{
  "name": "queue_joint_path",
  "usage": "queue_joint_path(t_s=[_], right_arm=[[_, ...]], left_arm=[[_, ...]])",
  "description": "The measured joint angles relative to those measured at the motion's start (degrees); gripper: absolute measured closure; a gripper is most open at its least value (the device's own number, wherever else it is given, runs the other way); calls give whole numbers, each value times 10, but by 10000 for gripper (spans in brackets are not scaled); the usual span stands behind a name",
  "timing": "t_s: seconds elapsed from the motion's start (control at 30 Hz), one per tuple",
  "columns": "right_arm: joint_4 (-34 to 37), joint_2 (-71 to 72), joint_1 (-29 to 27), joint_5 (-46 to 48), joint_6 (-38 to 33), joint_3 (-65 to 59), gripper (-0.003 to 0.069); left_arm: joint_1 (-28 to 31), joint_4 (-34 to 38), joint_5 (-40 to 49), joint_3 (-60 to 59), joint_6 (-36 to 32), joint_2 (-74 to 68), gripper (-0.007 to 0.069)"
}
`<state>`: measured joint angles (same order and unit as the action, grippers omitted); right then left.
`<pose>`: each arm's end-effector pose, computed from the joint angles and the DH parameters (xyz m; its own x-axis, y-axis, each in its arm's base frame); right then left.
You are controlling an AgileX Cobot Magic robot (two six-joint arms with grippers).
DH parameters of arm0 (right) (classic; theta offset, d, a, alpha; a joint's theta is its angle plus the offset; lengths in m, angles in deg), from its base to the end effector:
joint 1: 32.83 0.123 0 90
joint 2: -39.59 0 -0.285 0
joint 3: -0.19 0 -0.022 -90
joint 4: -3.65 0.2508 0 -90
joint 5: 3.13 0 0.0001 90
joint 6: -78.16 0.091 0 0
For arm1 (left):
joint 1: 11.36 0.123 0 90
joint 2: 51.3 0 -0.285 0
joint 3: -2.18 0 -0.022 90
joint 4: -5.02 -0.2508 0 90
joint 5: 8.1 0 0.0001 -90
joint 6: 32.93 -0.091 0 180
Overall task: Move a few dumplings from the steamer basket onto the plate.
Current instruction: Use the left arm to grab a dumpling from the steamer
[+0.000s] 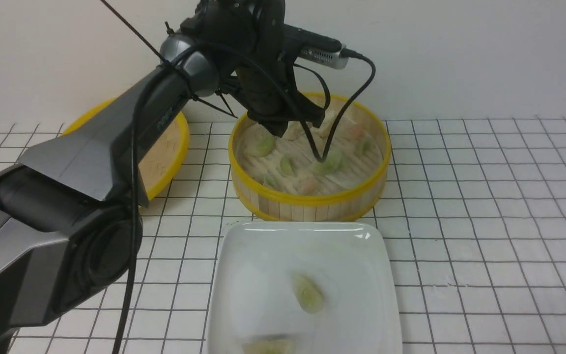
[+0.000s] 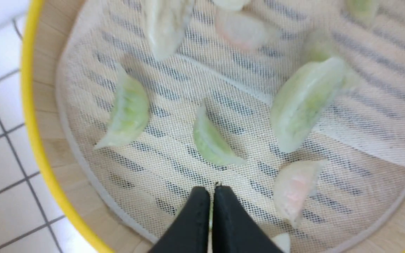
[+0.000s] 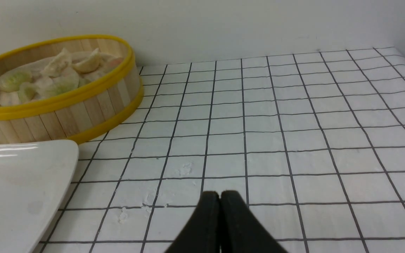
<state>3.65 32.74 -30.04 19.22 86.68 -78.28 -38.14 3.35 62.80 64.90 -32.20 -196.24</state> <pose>0.0518 0.0025 0.1717 -0.3070 0.1334 -0.9423 -0.0032 0.9900 0.1412 0.4652 -0.2320 0.2613 -0.7976 0.3990 -0.4523 0.4367 0.8993 0.0231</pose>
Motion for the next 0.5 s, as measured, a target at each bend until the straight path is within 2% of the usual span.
queue_joint_path(t_s=[0.17,0.3,0.5], right_arm=[[0,0,0,0,0,0,673],[0,0,0,0,0,0,673],[0,0,0,0,0,0,673]], left_arm=[[0,-1,2,-18,0,1,622],[0,-8,3,-36,-4,-5,557],[0,-27,4,-42,-3,-37,249]])
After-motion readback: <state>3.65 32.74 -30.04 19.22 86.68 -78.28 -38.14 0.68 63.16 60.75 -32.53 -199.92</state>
